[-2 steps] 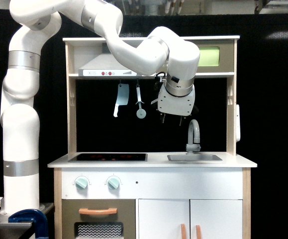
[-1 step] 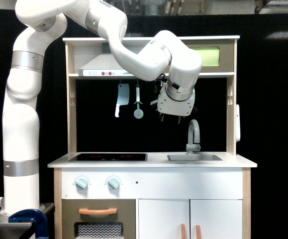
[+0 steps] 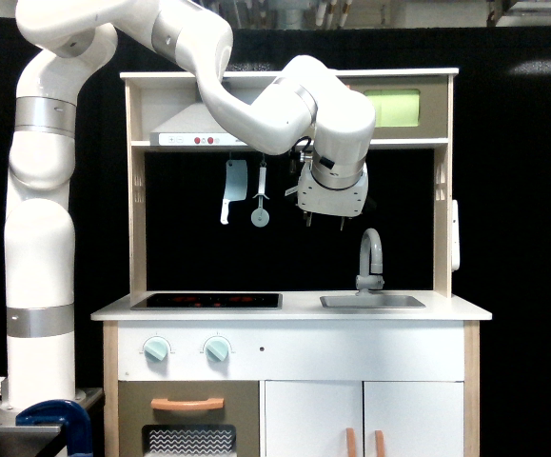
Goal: Open the oven door
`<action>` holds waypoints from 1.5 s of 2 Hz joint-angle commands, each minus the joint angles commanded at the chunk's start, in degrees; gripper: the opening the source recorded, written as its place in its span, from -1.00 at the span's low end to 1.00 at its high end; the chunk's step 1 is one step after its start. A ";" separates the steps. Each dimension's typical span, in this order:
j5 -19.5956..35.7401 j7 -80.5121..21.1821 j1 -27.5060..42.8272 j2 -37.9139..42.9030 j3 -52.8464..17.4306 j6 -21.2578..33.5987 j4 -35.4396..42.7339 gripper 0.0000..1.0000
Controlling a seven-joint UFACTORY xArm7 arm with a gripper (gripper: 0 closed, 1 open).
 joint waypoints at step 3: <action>3.01 28.50 2.67 -3.98 17.16 -7.09 18.56 1.00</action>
